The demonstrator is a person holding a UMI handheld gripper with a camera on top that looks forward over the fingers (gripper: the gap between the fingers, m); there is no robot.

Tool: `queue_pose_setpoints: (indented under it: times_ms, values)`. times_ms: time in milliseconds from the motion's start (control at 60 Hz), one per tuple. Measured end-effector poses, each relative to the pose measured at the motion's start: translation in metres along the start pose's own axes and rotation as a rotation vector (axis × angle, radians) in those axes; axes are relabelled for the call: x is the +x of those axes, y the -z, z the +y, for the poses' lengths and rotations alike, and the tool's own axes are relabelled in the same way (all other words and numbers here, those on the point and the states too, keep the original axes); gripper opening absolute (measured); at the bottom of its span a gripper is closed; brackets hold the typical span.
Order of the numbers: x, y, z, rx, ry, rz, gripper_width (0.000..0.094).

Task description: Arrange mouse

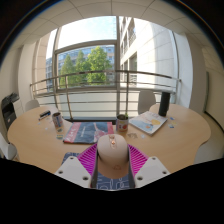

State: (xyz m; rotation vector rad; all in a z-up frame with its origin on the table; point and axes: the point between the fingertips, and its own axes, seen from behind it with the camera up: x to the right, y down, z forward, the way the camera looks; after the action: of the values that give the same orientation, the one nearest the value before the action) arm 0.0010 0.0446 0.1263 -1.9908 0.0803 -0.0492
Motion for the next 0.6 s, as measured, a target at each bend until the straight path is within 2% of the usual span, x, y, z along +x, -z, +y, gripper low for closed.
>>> queue_pose_setpoints:
  times_ms: [133,183,333,383,450,500,600]
  values:
    - [-0.02,-0.03,0.075,-0.161,0.031,-0.002,0.0433]
    - [-0.031,-0.041,0.1,-0.186,0.024,-0.001,0.045]
    - [-0.038,-0.046,0.129,-0.246,0.02,0.001,0.0555]
    - [-0.039,-0.042,0.129,-0.25,0.031,0.004,0.0626]
    - [-0.039,-0.031,0.119,-0.245,0.056,0.004,0.0855]
    - [-0.039,-0.02,0.109,-0.236,0.073,0.009,0.0833]
    - [-0.044,0.017,0.085,-0.213,0.079,0.007,0.0847]
